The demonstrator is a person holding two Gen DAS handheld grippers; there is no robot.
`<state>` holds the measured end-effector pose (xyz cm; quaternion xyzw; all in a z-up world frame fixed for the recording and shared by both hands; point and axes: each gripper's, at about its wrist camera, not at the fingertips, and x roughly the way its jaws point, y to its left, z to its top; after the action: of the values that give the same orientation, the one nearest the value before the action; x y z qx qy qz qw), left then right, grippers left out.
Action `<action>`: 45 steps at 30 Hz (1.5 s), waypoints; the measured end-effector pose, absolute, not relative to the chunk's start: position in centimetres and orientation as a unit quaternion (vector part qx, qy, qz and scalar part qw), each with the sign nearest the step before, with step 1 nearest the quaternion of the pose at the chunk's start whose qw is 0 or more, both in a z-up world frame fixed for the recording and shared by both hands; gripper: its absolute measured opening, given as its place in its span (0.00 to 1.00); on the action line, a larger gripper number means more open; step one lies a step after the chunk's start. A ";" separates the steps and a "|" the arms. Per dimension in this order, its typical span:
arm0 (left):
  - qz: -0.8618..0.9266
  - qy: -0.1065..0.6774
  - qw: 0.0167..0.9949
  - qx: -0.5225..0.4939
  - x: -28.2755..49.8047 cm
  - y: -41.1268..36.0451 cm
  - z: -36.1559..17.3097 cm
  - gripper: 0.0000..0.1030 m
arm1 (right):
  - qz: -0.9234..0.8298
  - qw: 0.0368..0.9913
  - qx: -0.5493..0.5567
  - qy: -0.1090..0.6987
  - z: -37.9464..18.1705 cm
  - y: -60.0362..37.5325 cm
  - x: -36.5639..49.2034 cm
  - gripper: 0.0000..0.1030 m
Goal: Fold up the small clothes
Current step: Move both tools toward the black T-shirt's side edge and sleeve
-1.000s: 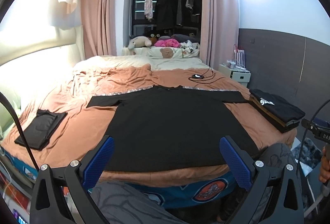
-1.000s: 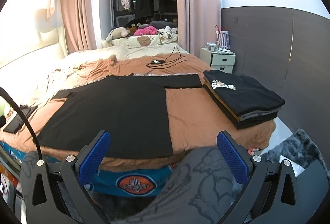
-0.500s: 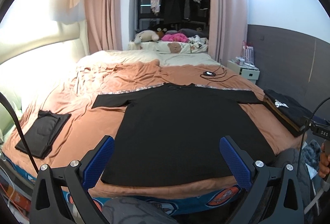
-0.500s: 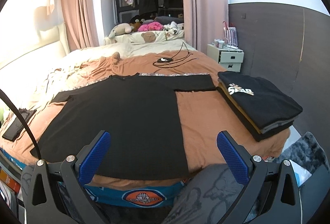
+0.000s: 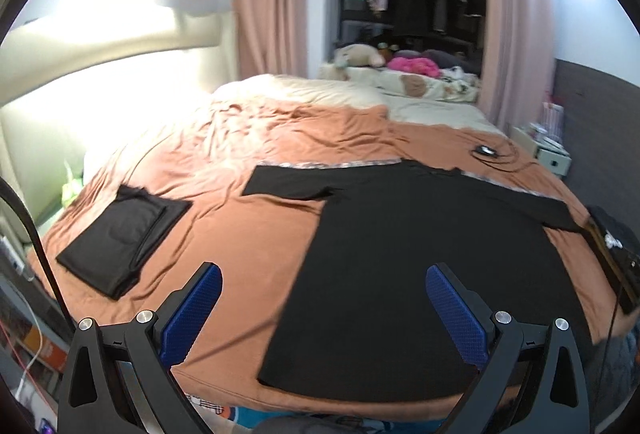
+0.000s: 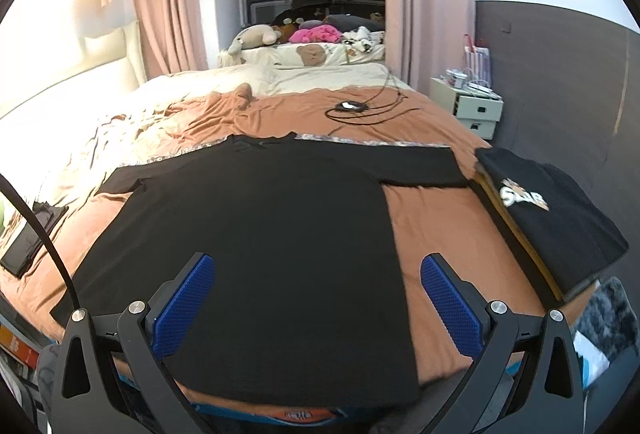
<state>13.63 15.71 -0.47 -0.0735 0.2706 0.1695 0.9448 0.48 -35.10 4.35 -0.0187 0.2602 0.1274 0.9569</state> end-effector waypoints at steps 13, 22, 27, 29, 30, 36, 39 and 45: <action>0.232 0.267 0.925 -0.136 16.4 23.9 -1.0 1.00 | 0.201 0.935 -0.034 0.291 5.2 -31.1 8.6 1.00; 0.261 0.289 0.911 -0.140 19.3 29.2 -2.0 1.00 | 0.235 0.924 -0.053 0.296 3.9 -29.3 13.2 1.00; 0.257 0.301 0.905 -0.156 21.0 32.3 -2.9 1.00 | 0.267 0.910 -0.082 0.306 4.0 -27.0 15.0 1.00; 0.257 0.304 0.903 -0.161 21.6 33.4 -3.1 1.00 | 0.280 0.904 -0.093 0.309 4.1 -26.0 15.8 1.00; 0.254 0.306 0.903 -0.164 21.9 34.1 -3.3 1.00 | 0.289 0.900 -0.096 0.311 4.0 -25.4 16.3 1.00; 0.244 0.311 0.902 -0.176 24.3 37.2 -3.9 0.92 | 0.310 0.892 -0.099 0.315 3.8 -22.3 19.6 1.00; 0.235 0.319 0.896 -0.201 25.9 39.3 -4.7 0.77 | 0.316 0.890 -0.099 0.313 3.7 -20.7 21.1 1.00; 0.213 0.330 0.892 -0.224 30.2 42.2 -5.7 0.70 | 0.334 0.882 -0.081 0.322 3.2 -18.4 24.1 0.95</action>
<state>30.24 42.25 -5.67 -0.2245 0.3303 0.2127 0.8918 24.05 -18.43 3.19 -0.0813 0.3220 0.3337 0.8822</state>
